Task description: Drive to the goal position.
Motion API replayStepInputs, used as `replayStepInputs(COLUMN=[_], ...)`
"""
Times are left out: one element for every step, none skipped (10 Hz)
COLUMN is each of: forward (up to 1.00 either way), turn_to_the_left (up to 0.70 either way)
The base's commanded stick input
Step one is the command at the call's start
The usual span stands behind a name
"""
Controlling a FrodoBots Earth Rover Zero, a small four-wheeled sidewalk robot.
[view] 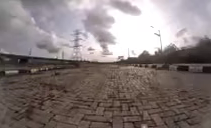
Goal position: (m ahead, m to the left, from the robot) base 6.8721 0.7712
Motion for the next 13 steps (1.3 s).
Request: replayStepInputs(forward=[1.0, 1.0, 1.0, 1.0, 1.0, 1.0, 1.0, 1.0, 1.0, 1.0, 1.0, 1.0, 1.0], turn_to_the_left=[-0.27, -0.27, -0.27, -0.27, -0.27, -0.27, -0.19, -0.03, 0.0, 0.0, 0.0, 0.0, 0.0])
